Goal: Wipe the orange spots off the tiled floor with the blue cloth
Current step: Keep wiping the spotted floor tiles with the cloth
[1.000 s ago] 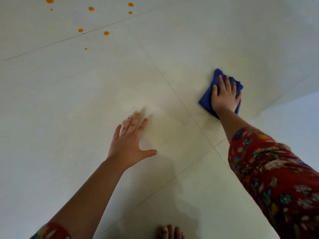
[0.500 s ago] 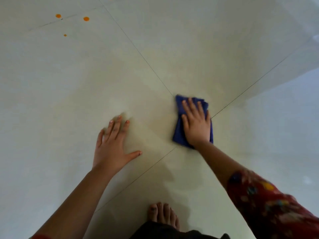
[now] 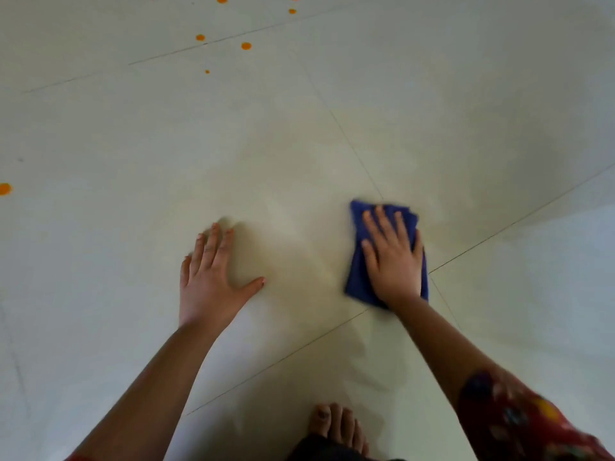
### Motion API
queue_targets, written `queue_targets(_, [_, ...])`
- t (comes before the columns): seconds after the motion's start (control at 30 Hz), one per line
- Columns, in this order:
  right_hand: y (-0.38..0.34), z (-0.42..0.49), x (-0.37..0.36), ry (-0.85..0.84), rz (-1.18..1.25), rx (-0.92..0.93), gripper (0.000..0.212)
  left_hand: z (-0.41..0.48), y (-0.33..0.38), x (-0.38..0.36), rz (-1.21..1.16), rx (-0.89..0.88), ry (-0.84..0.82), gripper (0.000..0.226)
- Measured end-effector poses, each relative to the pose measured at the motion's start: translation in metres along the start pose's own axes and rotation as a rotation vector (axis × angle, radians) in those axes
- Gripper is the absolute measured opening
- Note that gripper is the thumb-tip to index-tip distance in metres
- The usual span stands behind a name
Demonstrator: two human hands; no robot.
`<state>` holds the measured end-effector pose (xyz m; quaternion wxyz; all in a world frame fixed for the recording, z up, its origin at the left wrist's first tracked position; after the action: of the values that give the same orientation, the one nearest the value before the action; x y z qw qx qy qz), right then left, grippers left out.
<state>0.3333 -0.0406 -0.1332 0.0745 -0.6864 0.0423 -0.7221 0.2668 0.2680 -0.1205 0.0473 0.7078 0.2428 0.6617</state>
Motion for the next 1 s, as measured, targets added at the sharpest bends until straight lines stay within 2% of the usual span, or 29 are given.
queue_targets(0.07, [0.008,0.043,-0.002,0.01,-0.02,-0.201,0.054,-0.002,-0.01,0.004,-0.011,0.043,0.018,0.101])
queue_targets(0.13, [-0.023,0.082,-0.009,0.025,0.009,-0.244,0.054,-0.003,-0.021,0.01,-0.014,0.091,0.038,0.1])
queue_targets(0.2, [-0.08,0.103,-0.021,0.02,0.034,-0.127,0.054,-0.003,-0.031,0.015,-0.004,0.112,0.059,0.098])
queue_targets(0.3, [-0.169,0.067,-0.027,0.026,0.06,0.202,0.053,-0.002,-0.045,0.021,0.016,0.131,0.065,0.096])
queue_targets(0.37, [-0.181,0.012,-0.024,0.006,0.06,0.391,0.051,-0.003,-0.051,0.023,0.018,0.129,0.066,0.094])
queue_targets(0.4, [-0.169,-0.002,-0.023,0.001,0.053,0.424,0.051,-0.004,-0.055,0.026,0.018,0.124,0.072,0.093])
queue_targets(0.47, [-0.125,0.012,-0.02,0.014,0.012,0.329,0.052,-0.006,-0.06,0.029,0.017,0.124,0.084,0.091])
queue_targets(0.53, [-0.083,0.056,-0.017,0.034,-0.015,0.063,0.053,-0.01,-0.064,0.03,0.004,0.136,0.081,0.09])
queue_targets(0.6, [-0.08,0.1,-0.02,0.01,0.007,-0.13,0.053,-0.018,-0.066,0.032,-0.016,0.15,0.08,0.09])
queue_targets(0.63, [-0.098,0.116,-0.025,0.003,0.018,-0.139,0.053,-0.023,-0.066,0.033,-0.017,0.151,0.06,0.09])
queue_targets(0.73, [-0.198,0.128,-0.042,-0.032,0.043,0.086,0.056,-0.037,-0.064,0.037,0.061,0.073,-0.03,0.089])
queue_targets(0.83, [-0.291,0.07,-0.052,-0.082,0.099,0.396,0.059,-0.04,-0.069,0.061,0.155,0.031,-0.069,0.084])
queue_targets(0.93, [-0.318,-0.022,-0.047,-0.124,0.154,0.734,0.061,-0.048,-0.085,0.08,0.226,0.087,-0.149,0.082])
queue_targets(1.0, [-0.294,-0.035,-0.05,-0.162,0.124,0.818,0.059,-0.053,-0.094,0.091,0.268,0.078,-0.221,0.082])
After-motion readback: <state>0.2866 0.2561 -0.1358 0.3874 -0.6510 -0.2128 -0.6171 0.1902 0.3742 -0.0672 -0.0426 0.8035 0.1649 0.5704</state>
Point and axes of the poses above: each hand's wrist, its own z-axis towards the middle knuckle, its own x-axis out of the back of the hand, y = z × x, the point moved 10 cm from there along z, towards the middle knuckle, and after that the axes turned 10 degrees about y, right-handed, at the moved point
